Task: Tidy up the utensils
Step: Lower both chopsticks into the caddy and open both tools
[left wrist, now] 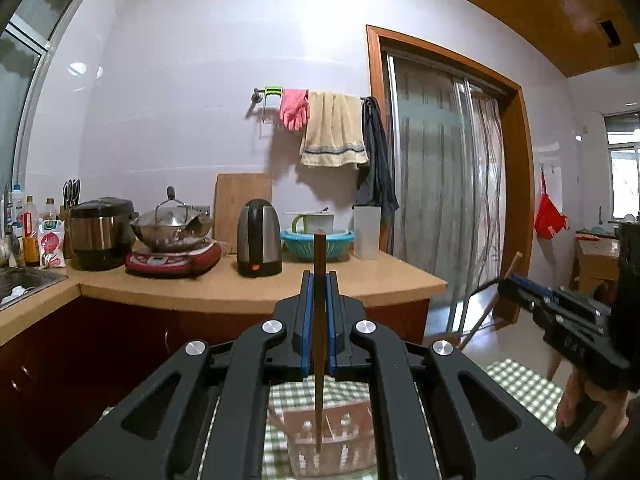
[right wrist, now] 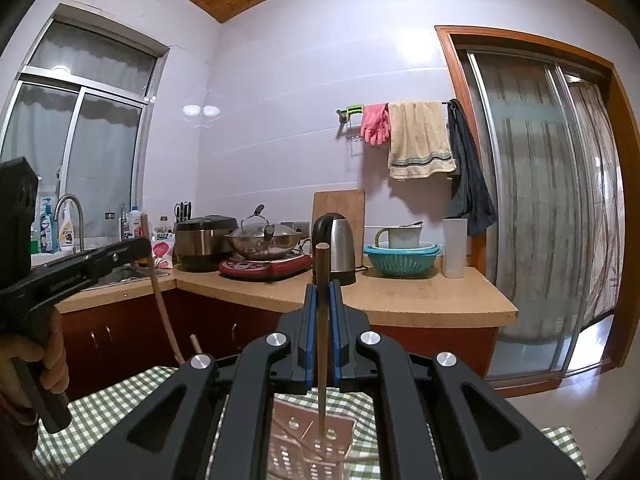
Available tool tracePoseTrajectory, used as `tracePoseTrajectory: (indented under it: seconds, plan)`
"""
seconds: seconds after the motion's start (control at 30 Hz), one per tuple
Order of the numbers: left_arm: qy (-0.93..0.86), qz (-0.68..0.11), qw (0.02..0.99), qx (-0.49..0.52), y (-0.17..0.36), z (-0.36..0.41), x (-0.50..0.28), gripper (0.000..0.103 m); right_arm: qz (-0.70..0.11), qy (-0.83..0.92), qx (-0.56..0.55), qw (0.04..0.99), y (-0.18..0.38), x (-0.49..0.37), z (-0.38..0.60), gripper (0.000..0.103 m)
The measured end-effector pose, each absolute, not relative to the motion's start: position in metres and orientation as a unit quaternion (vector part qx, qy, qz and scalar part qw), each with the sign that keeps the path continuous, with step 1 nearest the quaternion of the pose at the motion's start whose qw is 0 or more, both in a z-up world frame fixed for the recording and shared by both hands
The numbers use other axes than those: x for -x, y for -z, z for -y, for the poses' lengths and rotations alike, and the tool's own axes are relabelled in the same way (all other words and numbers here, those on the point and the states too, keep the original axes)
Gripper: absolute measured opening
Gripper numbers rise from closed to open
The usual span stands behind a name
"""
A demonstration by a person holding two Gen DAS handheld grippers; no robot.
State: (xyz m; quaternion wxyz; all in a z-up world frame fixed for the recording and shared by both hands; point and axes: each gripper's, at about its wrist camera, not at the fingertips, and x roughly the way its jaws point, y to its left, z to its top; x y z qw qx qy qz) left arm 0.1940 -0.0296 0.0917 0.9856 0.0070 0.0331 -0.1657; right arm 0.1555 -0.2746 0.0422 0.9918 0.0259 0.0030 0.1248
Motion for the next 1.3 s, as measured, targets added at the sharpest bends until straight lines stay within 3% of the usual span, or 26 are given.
tracePoseTrajectory:
  seconds: [0.37,0.83,0.87,0.9,0.93,0.97,1.13,1.3]
  plan:
    - [0.152,-0.037,0.988,0.003,-0.062,0.042,-0.242,0.007,-0.029,-0.129,-0.038,0.990,-0.018,-0.191,0.271,0.007]
    - [0.146,-0.115,0.983,0.006,0.002,0.044,-0.268,0.008,-0.105,-0.131,-0.043,0.985,0.032,-0.216,0.263,0.008]
    - [0.147,-0.119,0.982,0.008,0.004,0.043,-0.268,0.010,-0.107,-0.131,-0.043,0.985,0.032,-0.214,0.263,0.014]
    - [0.147,-0.122,0.982,0.008,0.006,0.043,-0.268,0.018,-0.107,-0.131,-0.045,0.985,0.032,-0.213,0.263,0.025]
    - [0.146,-0.124,0.981,0.007,0.007,0.044,-0.267,0.030,-0.104,-0.129,-0.046,0.985,0.031,-0.210,0.264,0.030]
    - [0.145,-0.123,0.982,0.007,0.008,0.043,-0.264,0.036,-0.103,-0.129,-0.047,0.985,0.030,-0.209,0.264,0.036]
    - [0.141,-0.118,0.983,0.008,0.005,0.041,-0.254,0.058,-0.093,-0.126,-0.048,0.987,0.020,-0.194,0.270,0.043]
    - [0.136,-0.111,0.984,0.010,-0.002,0.038,-0.231,0.070,-0.080,-0.120,-0.053,0.988,0.013,-0.165,0.283,0.048]
